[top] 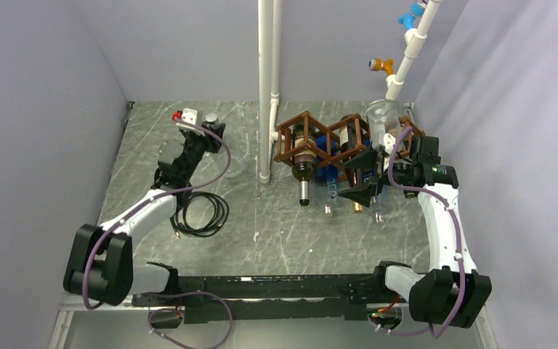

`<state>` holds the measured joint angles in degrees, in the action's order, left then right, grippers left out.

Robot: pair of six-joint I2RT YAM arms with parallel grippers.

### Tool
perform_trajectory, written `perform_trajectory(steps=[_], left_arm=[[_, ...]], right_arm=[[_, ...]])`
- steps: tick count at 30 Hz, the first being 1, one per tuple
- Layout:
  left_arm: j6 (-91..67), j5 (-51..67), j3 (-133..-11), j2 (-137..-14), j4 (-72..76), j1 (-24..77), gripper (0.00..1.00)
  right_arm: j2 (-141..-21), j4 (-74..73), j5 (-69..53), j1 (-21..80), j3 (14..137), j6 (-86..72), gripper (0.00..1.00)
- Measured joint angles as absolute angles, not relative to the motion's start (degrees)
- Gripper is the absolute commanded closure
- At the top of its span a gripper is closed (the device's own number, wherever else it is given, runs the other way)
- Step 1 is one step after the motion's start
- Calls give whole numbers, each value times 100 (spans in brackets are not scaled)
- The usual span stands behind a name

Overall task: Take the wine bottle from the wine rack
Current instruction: Place the wine bottle at the center of the board.

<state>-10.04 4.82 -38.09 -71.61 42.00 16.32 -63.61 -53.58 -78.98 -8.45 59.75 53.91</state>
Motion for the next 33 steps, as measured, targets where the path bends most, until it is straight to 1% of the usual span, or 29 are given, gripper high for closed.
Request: perform_trajectory(steps=[14,33], left_arm=[[-810,1157,-5426,-9312,4434,1291,100],[-493,1479,-7771,-11406,4462,1208,100]], right_arm=[[-6361,-5395,-7898,-845,5966,5542,1],[-6364,-5417,-7898,-851,5927,5658,1]])
